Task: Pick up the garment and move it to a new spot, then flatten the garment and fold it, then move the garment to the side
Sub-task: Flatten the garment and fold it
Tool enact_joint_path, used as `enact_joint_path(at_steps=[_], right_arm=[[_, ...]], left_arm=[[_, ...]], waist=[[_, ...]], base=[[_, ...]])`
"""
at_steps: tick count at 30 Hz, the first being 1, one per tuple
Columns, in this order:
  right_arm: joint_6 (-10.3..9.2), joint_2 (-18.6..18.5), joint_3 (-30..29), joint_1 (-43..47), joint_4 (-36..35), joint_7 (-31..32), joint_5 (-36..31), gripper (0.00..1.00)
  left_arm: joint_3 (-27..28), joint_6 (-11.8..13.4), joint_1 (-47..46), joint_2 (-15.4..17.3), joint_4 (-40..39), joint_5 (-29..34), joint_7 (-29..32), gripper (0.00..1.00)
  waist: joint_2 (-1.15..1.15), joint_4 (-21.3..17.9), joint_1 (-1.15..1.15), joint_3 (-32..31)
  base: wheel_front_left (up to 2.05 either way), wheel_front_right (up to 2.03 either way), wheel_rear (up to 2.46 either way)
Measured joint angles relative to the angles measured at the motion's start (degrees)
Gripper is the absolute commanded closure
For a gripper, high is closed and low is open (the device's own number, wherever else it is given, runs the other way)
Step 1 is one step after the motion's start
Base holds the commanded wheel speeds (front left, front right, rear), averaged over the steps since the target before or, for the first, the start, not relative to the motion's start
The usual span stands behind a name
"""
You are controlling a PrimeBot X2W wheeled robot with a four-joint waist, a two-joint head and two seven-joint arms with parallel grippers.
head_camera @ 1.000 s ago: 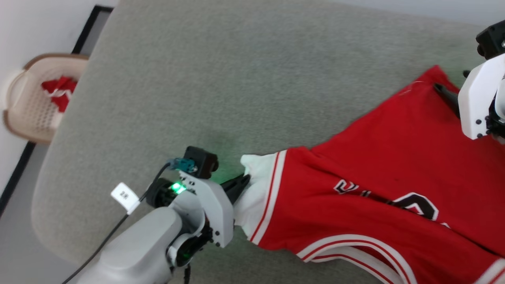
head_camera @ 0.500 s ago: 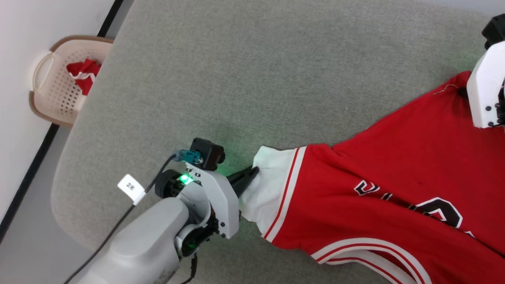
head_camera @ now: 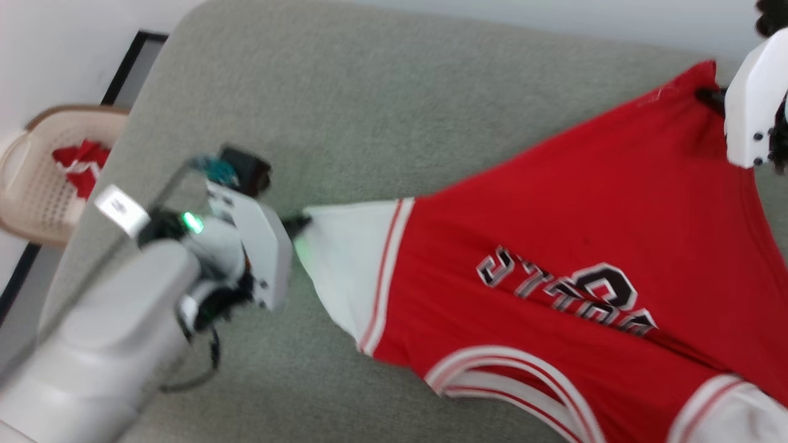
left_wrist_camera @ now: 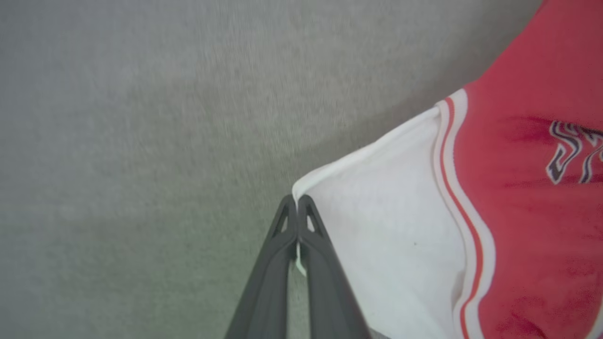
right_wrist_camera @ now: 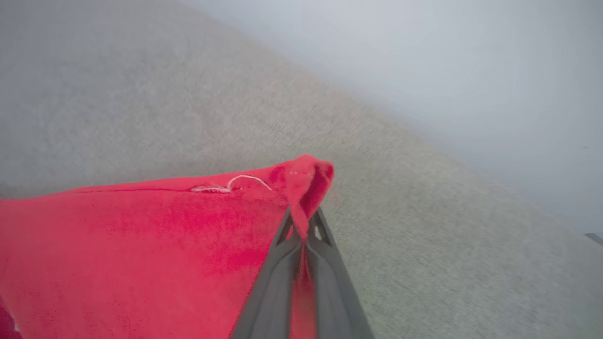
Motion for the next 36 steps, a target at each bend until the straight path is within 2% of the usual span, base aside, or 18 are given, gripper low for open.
enact_joint_path(at_steps=[6,13,21,26,31,36], right_arm=[[0.00,-0.35,-1.70,-1.22,-0.86,-6.86,1.59,1.00],[0.00,1.23,-5.44,-3.09,1.24,-14.23,1.29,1.00],[0.00,4.09,-9.27,-6.30,2.07,-16.81,0.03,1.00],[0.00,4.34,-11.33,-8.15,1.30,-16.16,-1.14,1.00],[0.01,4.46,-14.54,-10.15,0.60,-15.18,-2.34,1.00],[0.01,5.43,-18.27,-13.04,0.81,-14.94,-5.22,1.00]], left_arm=[[0.42,1.10,-7.67,5.37,-4.38,2.12,6.77,1.00],[0.93,1.40,-17.76,7.03,-4.53,5.65,10.74,1.00],[0.97,-0.75,-28.44,6.27,0.71,9.78,11.20,1.00],[1.32,-2.12,-33.65,4.94,4.83,10.68,9.98,1.00],[1.65,-3.39,-38.88,4.66,7.93,11.14,9.32,1.00],[2.21,-3.88,-43.30,4.23,10.59,11.77,7.65,1.00]], waist=[[0.00,-2.78,0.00,-3.85],[0.00,-5.50,0.00,-9.07],[0.00,-8.87,0.00,-14.41],[0.00,-11.07,0.00,-16.27],[0.00,-12.40,0.00,-15.63],[0.00,-13.09,0.00,-12.45]], base=[[0.00,0.00,0.00],[0.00,0.00,0.00],[0.00,0.00,0.00],[0.00,0.00,0.00],[0.00,0.00,0.00],[0.00,0.00,0.00]])
